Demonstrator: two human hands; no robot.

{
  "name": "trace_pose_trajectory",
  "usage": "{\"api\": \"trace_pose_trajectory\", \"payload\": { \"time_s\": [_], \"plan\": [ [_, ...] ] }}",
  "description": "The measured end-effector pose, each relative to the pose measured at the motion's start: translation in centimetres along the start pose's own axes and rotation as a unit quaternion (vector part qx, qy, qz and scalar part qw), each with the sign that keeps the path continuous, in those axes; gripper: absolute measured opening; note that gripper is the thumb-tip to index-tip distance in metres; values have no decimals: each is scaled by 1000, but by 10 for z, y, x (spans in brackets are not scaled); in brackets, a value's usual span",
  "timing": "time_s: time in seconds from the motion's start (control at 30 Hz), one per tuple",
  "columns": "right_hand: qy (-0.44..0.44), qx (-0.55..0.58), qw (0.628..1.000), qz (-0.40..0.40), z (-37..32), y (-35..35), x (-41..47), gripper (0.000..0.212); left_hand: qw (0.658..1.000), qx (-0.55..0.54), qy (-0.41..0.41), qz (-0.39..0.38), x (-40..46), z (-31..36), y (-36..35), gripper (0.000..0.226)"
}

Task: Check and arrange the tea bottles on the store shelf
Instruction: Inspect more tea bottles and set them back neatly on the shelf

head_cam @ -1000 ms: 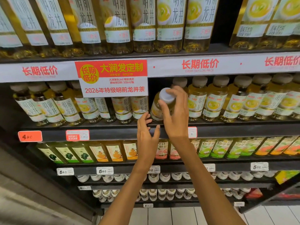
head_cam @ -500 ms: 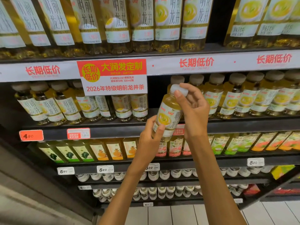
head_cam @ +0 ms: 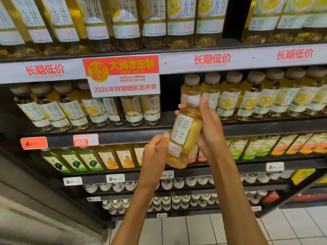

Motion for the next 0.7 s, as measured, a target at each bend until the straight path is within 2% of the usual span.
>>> {"api": "trace_pose_trajectory", "payload": {
  "time_s": [0.07,0.13,0.2,0.27,0.33,0.37,0.43,0.53,0.6,0.7],
  "plan": [
    [20,-50,999,9,-1,-2,-4,55,1000,9,3,10,-3,1,-3,46],
    [20,-87,996,1,-1,-6,-6,51,1000,-22,12,-11,-8,-1,-9,58],
    [11,-83,996,-20,-2,-9,-6,51,990,-99,48,-86,-11,-6,-16,64],
    [-16,-14,997,-68,0,-13,-9,44,960,-192,79,-190,-18,-4,-21,63],
    [-43,65,992,-97,4,-15,-14,38,941,-211,89,-249,-23,-5,-21,61],
    [-45,79,991,-94,5,-13,-15,36,947,-188,89,-244,-24,-8,-19,59],
    [-33,61,995,-65,6,-9,-15,32,977,-90,92,-170,-23,-11,-10,57],
    [-3,-55,998,23,4,-3,-13,35,995,-4,87,-37,-22,-10,1,56],
    [-7,-112,992,63,7,0,-13,46,996,-13,81,-33,-25,-8,-1,58],
    [-49,-96,993,44,15,-4,-15,41,974,-153,104,-129,-31,-9,-6,60]
  ]
}}
Point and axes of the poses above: each hand's wrist, its own x-axis towards the middle knuckle, its own y-axis out of the back of the hand, z = x × y, the point moved 7 cm from there along x, towards the middle knuckle, and after that the axes turned 14 degrees about x, right-handed, at the moved point
